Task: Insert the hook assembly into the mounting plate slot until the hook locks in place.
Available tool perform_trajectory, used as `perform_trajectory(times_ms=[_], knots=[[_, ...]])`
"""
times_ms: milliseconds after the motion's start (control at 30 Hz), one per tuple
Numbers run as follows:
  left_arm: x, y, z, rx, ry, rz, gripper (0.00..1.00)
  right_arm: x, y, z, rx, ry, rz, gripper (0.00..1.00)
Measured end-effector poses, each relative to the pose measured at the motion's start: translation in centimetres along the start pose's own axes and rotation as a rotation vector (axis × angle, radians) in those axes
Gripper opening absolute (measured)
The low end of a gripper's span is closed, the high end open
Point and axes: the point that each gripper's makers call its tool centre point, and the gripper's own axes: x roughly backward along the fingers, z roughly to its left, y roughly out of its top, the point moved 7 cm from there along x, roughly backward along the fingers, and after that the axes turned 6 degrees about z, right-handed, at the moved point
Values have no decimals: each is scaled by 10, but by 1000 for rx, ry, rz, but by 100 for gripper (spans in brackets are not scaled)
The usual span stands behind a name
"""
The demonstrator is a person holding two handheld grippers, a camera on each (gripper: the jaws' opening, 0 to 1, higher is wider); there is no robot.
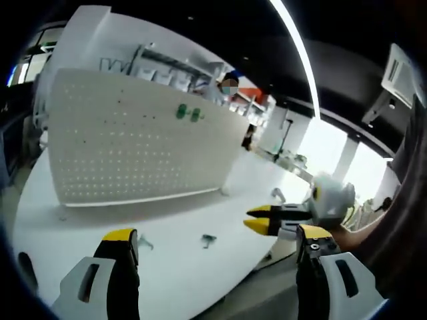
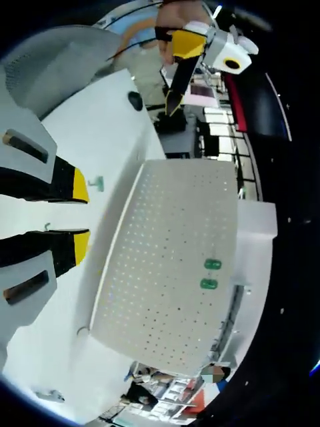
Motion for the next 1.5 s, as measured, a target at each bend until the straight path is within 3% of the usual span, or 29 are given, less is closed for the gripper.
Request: perform_trajectory(times_ms=[367, 933, 1300, 1500], knots=[[6, -5, 4, 19, 15, -2, 100, -16, -3, 24, 81, 108, 39, 13], [21, -7, 31, 51, 88, -1, 100, -100, -12, 50, 223, 290, 151, 14], [30, -11, 51, 86, 144, 4, 100, -153, -14, 39, 198, 298, 210, 14], [27, -12, 59, 100, 153, 13, 100, -182, -24, 41, 158, 306, 288, 14]])
